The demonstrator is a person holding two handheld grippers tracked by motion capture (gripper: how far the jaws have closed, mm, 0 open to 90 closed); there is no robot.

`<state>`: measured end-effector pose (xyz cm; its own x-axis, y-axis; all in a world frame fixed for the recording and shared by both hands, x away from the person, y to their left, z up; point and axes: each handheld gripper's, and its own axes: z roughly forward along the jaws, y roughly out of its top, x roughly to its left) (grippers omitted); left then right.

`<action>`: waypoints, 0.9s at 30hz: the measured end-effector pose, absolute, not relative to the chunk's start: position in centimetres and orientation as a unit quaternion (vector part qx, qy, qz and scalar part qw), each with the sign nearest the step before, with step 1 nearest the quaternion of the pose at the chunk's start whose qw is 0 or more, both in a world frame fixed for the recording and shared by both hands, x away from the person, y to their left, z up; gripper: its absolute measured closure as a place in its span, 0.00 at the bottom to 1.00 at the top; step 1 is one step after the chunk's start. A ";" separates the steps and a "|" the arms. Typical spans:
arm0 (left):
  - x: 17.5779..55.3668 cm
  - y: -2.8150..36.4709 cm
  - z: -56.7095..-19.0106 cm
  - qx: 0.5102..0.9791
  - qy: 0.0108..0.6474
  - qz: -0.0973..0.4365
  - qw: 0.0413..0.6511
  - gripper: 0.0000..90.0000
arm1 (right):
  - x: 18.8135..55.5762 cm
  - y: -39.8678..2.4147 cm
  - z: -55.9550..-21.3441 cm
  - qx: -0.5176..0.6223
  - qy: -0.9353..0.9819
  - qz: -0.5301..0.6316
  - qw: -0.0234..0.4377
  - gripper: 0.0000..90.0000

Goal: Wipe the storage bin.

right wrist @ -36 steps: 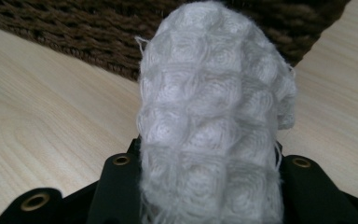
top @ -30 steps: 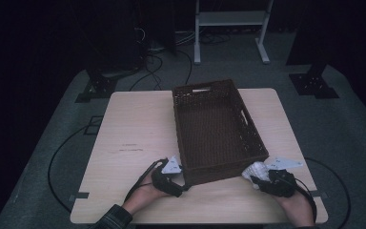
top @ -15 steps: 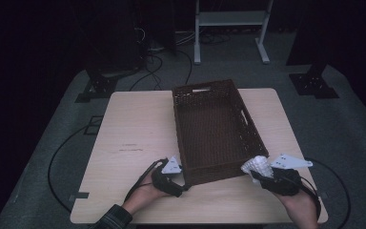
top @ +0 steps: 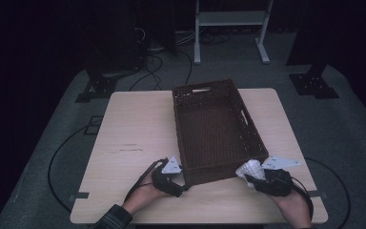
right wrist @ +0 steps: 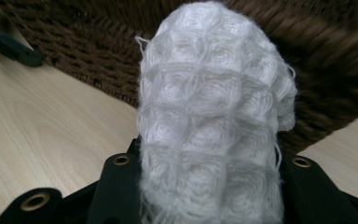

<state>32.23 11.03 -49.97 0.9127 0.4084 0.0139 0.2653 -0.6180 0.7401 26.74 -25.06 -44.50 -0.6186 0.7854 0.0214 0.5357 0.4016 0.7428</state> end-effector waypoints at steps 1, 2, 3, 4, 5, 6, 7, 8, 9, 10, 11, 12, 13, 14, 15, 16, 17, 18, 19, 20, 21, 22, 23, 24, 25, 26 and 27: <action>32.2 11.0 -50.0 0.895 0.188 0.091 0.394 0.22 | 26.8 -24.9 -44.8 0.402 0.823 0.366 0.167 0.63; 32.2 11.0 -50.0 0.895 0.188 0.091 0.394 0.22 | 26.9 -24.7 -45.0 0.402 0.826 0.359 0.166 0.63; 32.2 11.0 -50.0 0.895 0.188 0.091 0.394 0.22 | 27.0 -24.5 -45.4 0.402 0.829 0.353 0.163 0.63; 32.2 11.0 -50.0 0.895 0.188 0.091 0.394 0.22 | 27.1 -24.4 -45.6 0.401 0.831 0.351 0.162 0.63; 32.2 11.0 -50.0 0.895 0.188 0.091 0.394 0.22 | 27.1 -24.2 -45.8 0.402 0.833 0.346 0.158 0.63; 32.2 11.0 -50.0 0.895 0.188 0.091 0.394 0.22 | 27.2 -24.1 -46.0 0.402 0.835 0.342 0.156 0.63; 32.2 11.0 -50.0 0.895 0.188 0.091 0.394 0.22 | 27.2 -23.9 -46.2 0.402 0.836 0.340 0.154 0.63; 32.2 11.0 -50.0 0.895 0.188 0.091 0.394 0.22 | 27.3 -23.8 -46.5 0.401 0.838 0.337 0.152 0.63; 32.2 11.0 -50.0 0.895 0.188 0.091 0.394 0.22 | 27.4 -23.7 -46.6 0.402 0.839 0.336 0.148 0.63; 32.2 11.0 -50.0 0.895 0.188 0.091 0.394 0.22 | 27.4 -23.6 -46.8 0.400 0.840 0.335 0.147 0.63; 32.2 11.0 -50.0 0.895 0.188 0.091 0.394 0.22 | 27.5 -23.4 -47.0 0.399 0.842 0.332 0.146 0.63; 32.2 11.0 -50.0 0.895 0.188 0.091 0.394 0.22 | 27.5 -23.3 -47.1 0.399 0.843 0.330 0.143 0.63; 32.2 11.0 -50.0 0.895 0.188 0.091 0.394 0.22 | 27.5 -23.2 -47.3 0.398 0.845 0.329 0.142 0.63; 32.2 11.0 -50.0 0.895 0.188 0.091 0.394 0.22 | 27.6 -23.1 -47.4 0.398 0.846 0.327 0.140 0.63; 32.2 11.0 -50.0 0.895 0.188 0.091 0.394 0.22 | 27.6 -23.0 -47.6 0.396 0.847 0.325 0.139 0.63; 32.2 11.0 -50.0 0.895 0.188 0.091 0.394 0.22 | 27.6 -22.9 -47.7 0.396 0.848 0.324 0.138 0.63; 32.2 11.0 -50.0 0.895 0.189 0.091 0.394 0.22 | 27.6 -22.9 -47.7 0.396 0.848 0.325 0.137 0.63; 32.2 11.0 -50.0 0.895 0.189 0.091 0.394 0.22 | 27.6 -22.9 -47.7 0.396 0.848 0.325 0.137 0.63; 32.2 11.0 -50.0 0.895 0.189 0.091 0.394 0.22 | 27.6 -22.9 -47.7 0.396 0.848 0.325 0.137 0.63; 32.2 11.0 -50.0 0.895 0.189 0.091 0.395 0.22 | 27.6 -22.9 -47.7 0.396 0.848 0.325 0.137 0.63; 32.2 11.0 -50.0 0.895 0.189 0.091 0.394 0.22 | 27.5 -22.9 -47.6 0.396 0.848 0.325 0.138 0.63; 32.2 11.0 -50.0 0.895 0.189 0.091 0.395 0.22 | 27.5 -22.9 -47.6 0.395 0.847 0.326 0.140 0.63; 32.2 11.0 -50.0 0.895 0.189 0.091 0.395 0.22 | 27.5 -22.9 -47.4 0.396 0.847 0.327 0.139 0.63; 32.2 11.0 -50.0 0.895 0.189 0.091 0.395 0.22 | 27.4 -22.9 -47.2 0.395 0.846 0.330 0.140 0.63; 32.2 11.0 -50.0 0.895 0.189 0.091 0.394 0.22 | 27.3 -22.9 -47.1 0.393 0.844 0.335 0.141 0.63; 32.2 11.0 -50.0 0.895 0.189 0.091 0.395 0.22 | 27.3 -22.9 -46.8 0.392 0.843 0.339 0.143 0.63; 32.2 11.0 -50.0 0.895 0.189 0.091 0.395 0.22 | 27.2 -22.9 -46.6 0.391 0.842 0.342 0.145 0.63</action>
<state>32.20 11.02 -49.97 0.9119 0.4101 0.0136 0.2665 -0.6172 0.7403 27.22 -22.94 -46.58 -0.6527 0.7573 0.0223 0.5589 0.4615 0.6890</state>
